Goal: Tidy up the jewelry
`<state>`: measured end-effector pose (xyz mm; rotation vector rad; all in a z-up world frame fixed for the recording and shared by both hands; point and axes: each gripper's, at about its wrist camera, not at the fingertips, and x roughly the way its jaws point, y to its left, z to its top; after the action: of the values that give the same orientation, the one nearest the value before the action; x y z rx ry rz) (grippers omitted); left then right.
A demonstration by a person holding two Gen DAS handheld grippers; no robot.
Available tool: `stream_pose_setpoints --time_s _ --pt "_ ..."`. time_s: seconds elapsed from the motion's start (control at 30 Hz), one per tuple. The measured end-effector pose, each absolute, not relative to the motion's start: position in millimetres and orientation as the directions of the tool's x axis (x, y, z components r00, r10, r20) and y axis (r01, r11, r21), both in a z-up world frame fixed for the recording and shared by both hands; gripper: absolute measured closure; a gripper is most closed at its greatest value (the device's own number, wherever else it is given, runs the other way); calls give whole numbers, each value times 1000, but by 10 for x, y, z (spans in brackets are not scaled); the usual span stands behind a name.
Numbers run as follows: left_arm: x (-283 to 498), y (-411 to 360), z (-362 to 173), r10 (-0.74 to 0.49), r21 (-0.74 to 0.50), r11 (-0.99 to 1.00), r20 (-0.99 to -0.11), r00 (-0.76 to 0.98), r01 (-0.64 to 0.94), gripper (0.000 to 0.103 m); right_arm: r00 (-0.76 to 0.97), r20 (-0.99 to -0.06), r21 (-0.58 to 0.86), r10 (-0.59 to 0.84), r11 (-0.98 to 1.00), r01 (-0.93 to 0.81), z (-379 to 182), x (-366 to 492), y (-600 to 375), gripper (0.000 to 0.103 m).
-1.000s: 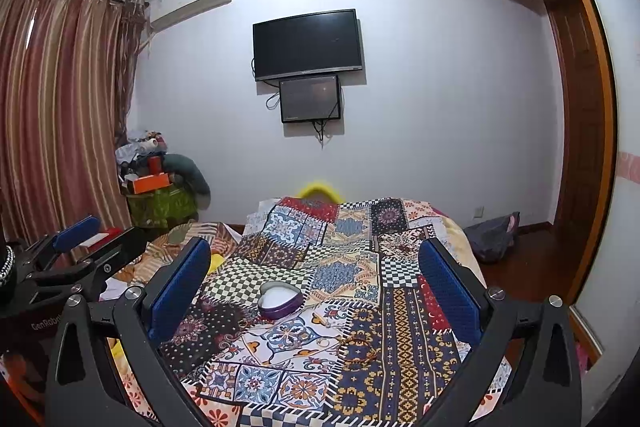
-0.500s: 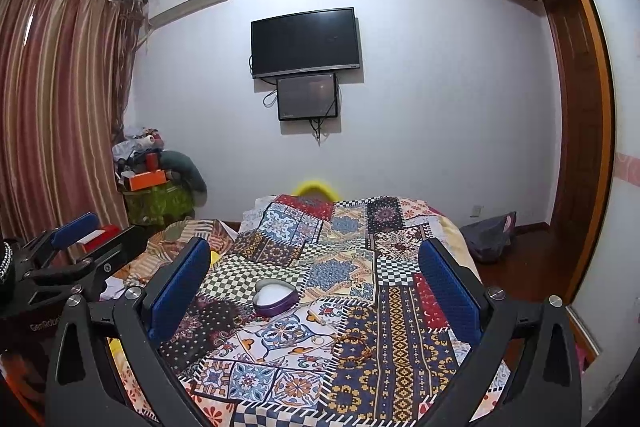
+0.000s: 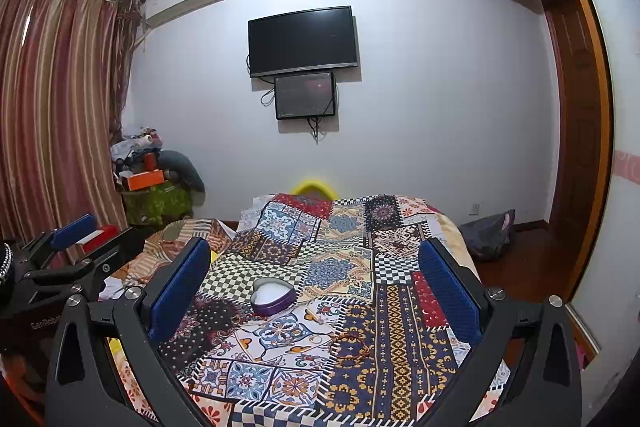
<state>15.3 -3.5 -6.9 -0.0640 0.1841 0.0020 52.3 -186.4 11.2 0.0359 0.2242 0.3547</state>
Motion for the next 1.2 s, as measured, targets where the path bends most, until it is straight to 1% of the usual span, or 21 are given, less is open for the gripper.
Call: stream_pose_setpoints --time_s 0.53,0.83,1.0,1.2 --pt "172 -22 -88 -6 -68 998 -189 982 -8 0 911 -219 79 350 937 -341 95 552 -1867 0" --pt "335 6 -145 -15 -72 997 -220 975 -1 0 906 -243 87 348 938 -337 12 670 -1862 0" --pt "552 25 -279 -10 -75 997 -269 963 -10 0 899 -282 91 336 942 -323 -111 823 -1872 0" --pt "908 112 -585 -9 -94 995 -385 923 -30 0 876 -387 89 287 957 -275 -434 1151 -1965 0"
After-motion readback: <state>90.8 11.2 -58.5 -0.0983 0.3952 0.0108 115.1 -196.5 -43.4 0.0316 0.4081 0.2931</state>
